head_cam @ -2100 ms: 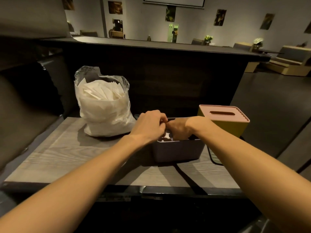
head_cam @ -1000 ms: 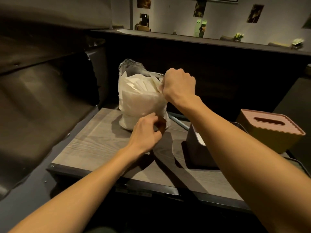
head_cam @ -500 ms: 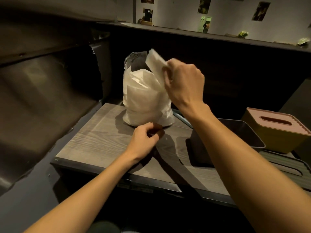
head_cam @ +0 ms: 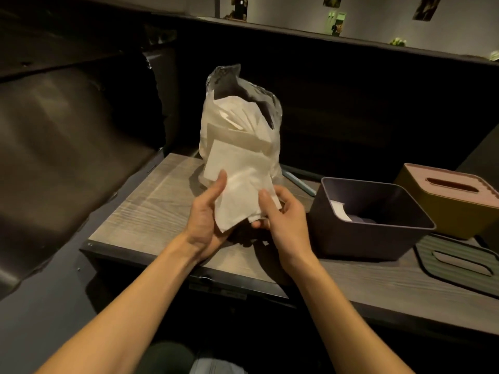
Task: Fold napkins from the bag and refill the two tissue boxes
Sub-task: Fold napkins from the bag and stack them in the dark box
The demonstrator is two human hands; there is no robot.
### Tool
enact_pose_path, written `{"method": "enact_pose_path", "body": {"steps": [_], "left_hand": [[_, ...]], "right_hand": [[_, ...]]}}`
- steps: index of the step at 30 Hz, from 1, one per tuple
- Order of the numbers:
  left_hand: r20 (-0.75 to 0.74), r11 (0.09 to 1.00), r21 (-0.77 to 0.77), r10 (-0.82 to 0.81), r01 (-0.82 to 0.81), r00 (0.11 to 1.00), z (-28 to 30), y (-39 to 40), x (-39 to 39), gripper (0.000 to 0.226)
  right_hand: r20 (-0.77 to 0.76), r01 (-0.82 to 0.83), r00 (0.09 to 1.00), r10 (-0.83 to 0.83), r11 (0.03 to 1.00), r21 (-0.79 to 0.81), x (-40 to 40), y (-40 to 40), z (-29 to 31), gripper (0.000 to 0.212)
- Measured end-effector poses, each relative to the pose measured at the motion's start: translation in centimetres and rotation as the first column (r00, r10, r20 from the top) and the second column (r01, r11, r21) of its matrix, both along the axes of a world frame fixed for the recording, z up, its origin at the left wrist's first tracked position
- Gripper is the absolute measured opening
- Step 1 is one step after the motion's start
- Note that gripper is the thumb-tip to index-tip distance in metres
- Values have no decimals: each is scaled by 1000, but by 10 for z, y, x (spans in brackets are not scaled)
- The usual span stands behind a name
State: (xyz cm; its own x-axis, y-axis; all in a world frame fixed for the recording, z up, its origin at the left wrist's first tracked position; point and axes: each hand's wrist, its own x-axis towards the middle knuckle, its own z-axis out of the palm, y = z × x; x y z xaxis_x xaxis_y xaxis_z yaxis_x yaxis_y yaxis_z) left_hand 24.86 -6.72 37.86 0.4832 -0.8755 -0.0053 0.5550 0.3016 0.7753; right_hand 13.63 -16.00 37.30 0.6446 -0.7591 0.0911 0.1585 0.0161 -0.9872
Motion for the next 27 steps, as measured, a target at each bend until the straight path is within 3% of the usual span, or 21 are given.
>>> {"method": "enact_pose_path", "body": {"steps": [4,8,14,18,21,27], "left_hand": [[-46,1000,8,-30,30,999,4,4,-2,50],[68,988,153,-35,25,997,-6,-1,3,38],[118,975,221,-21,-6,993,-7,0,1,30],[55,975,221,-48,34,997,-6,1,0,35],[-16,976,214,-32,35,999,-5,1,-1,41],[-9,976,217,15,-13,1000,-4,1,-1,42]], "right_hand": [[-62,44,997,-46,999,-28,-3,1,-10,16],[-136,72,986,-98,980,-183,-6,5,-13,16],[-95,240,943,-319,848,-472,-9,6,-12,32],[-178,149,926,-333,754,-640,-5,1,-19,38],[-273,70,914,-301,778,-625,-4,-3,-23,40],[-225,107,949,-220,899,-425,-5,-3,-21,14]]}}
